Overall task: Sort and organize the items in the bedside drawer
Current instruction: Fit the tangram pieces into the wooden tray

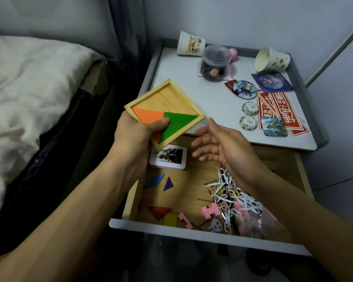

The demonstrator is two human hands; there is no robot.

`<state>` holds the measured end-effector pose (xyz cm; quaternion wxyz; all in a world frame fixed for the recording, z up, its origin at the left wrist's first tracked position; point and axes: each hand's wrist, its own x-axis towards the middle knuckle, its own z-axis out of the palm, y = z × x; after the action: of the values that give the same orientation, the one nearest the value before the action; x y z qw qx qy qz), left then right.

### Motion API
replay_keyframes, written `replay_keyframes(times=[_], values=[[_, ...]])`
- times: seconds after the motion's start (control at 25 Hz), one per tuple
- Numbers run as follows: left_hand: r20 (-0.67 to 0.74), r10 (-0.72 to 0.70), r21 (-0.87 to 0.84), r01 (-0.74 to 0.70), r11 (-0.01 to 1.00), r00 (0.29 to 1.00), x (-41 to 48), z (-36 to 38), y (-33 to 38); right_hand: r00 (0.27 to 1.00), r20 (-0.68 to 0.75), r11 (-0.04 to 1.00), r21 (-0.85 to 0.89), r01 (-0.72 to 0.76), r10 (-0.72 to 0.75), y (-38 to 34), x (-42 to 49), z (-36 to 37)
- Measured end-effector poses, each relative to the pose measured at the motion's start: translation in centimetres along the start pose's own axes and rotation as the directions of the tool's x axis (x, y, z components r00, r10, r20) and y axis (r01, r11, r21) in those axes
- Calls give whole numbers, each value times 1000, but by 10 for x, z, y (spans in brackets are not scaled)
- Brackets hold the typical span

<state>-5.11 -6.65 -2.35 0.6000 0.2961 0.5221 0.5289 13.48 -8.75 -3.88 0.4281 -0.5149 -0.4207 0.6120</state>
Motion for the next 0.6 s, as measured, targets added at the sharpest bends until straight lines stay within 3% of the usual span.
replay_keyframes(times=[0.08, 0.12, 0.2, 0.28, 0.36, 0.48, 0.6], values=[[-68, -11, -59, 7, 998, 998, 5, -6, 7, 998, 53, 962, -270, 31, -17, 19, -1, 1], [-101, -25, -91, 16, 996, 995, 7, -9, 10, 991, 129, 863, -495, 95, -35, 35, 0, 2], [-138, -42, -153, 21, 988, 990, 8, -12, 16, 936, 352, 502, -810, 303, 2, 64, 3, 9], [-149, -34, -198, 4, 980, 988, 10, -14, 19, 860, 510, 197, -846, 495, 32, 88, 17, 20], [-150, -32, -223, -2, 975, 988, 10, -15, 21, 815, 579, 37, -815, 578, 21, 101, 29, 30], [-135, -42, -242, 8, 970, 990, 10, -14, 24, 771, 635, -68, -769, 636, 37, 122, 47, 31], [-140, -28, -211, -2, 977, 990, 12, -15, 23, 796, 604, 26, -797, 604, 32, 133, 51, 27]])
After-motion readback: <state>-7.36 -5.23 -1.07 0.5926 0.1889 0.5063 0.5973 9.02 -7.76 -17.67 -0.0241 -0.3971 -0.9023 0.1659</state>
